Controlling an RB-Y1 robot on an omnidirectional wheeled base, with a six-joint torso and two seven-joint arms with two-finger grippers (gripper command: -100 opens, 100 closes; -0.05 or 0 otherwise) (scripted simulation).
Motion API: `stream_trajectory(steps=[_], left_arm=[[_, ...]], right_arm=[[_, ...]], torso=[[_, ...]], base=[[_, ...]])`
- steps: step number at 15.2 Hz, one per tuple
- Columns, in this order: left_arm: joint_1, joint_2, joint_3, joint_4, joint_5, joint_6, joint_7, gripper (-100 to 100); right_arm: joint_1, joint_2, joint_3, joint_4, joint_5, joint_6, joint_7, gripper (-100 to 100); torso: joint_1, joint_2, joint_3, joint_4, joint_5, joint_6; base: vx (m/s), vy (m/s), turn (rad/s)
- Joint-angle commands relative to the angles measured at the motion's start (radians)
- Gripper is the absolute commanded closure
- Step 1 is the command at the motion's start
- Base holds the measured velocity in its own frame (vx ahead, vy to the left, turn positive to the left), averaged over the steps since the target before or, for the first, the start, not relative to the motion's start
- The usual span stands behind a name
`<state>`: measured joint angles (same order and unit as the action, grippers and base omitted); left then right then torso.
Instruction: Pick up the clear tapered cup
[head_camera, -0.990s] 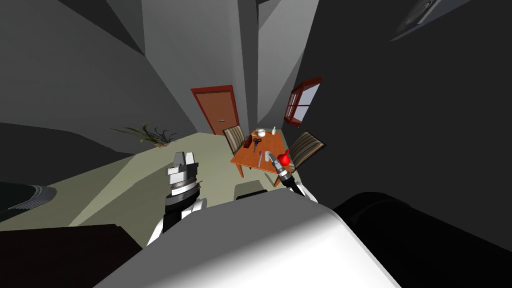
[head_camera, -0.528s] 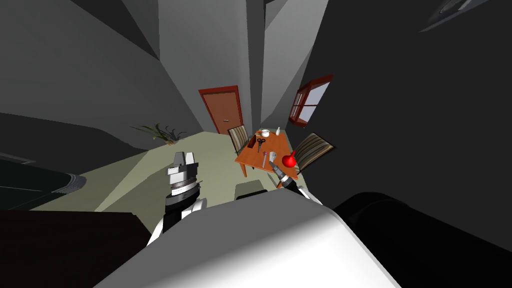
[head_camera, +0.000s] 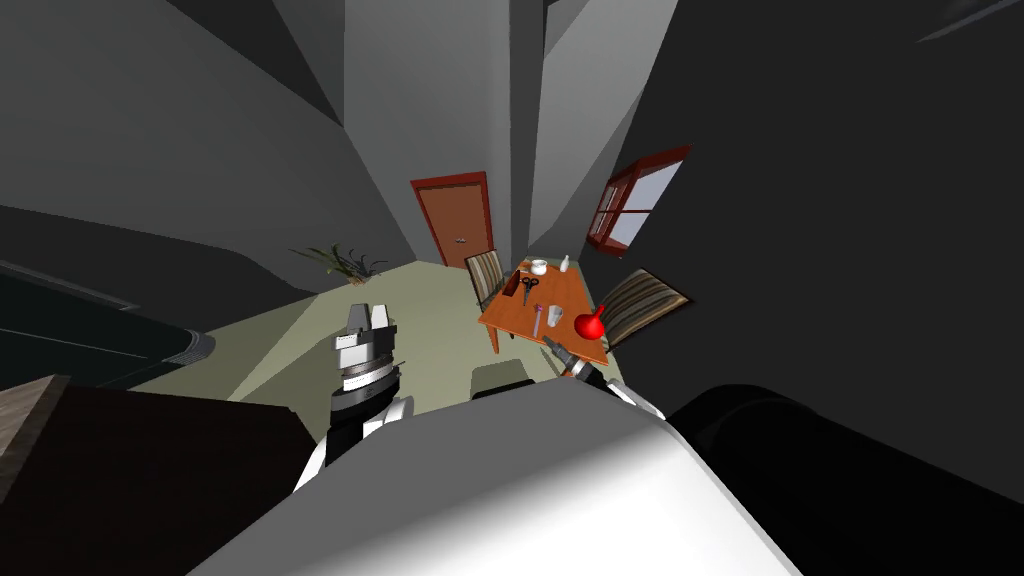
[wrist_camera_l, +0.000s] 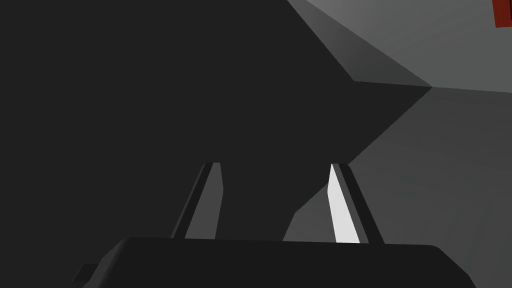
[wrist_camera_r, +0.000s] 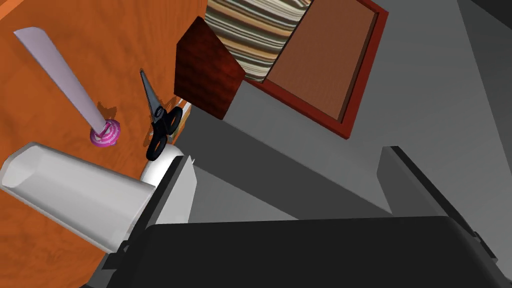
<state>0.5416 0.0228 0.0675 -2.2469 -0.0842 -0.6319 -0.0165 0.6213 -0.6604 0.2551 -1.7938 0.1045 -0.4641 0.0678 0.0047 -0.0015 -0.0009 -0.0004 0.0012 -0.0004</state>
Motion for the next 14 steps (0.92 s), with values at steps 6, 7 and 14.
stream_trajectory(steps=[6, 7, 14], left_arm=[[0.000, 0.000, 0.000, 0.000, 0.000, 0.000, 0.000, 0], [0.000, 0.000, 0.000, 0.000, 0.000, 0.000, 0.000, 0], [0.000, 0.000, 0.000, 0.000, 0.000, 0.000, 0.000, 0]], right_arm=[[0.031, -0.152, 0.051, 0.126, -0.004, 0.013, 0.012, -100], [0.031, -0.153, 0.051, 0.126, -0.004, 0.013, 0.012, -100], [0.062, -0.317, 0.104, 0.261, -0.013, 0.028, 0.023, -100]], torso=[[0.001, -0.001, 0.000, 0.000, 0.000, 0.000], [0.000, -0.001, -0.001, 0.000, 0.000, 0.000], [0.000, -0.001, -0.001, 0.000, 0.000, 0.000]], base=[[0.044, 0.079, 0.124], [0.038, 0.045, 0.059], [0.051, 0.065, 0.138]])
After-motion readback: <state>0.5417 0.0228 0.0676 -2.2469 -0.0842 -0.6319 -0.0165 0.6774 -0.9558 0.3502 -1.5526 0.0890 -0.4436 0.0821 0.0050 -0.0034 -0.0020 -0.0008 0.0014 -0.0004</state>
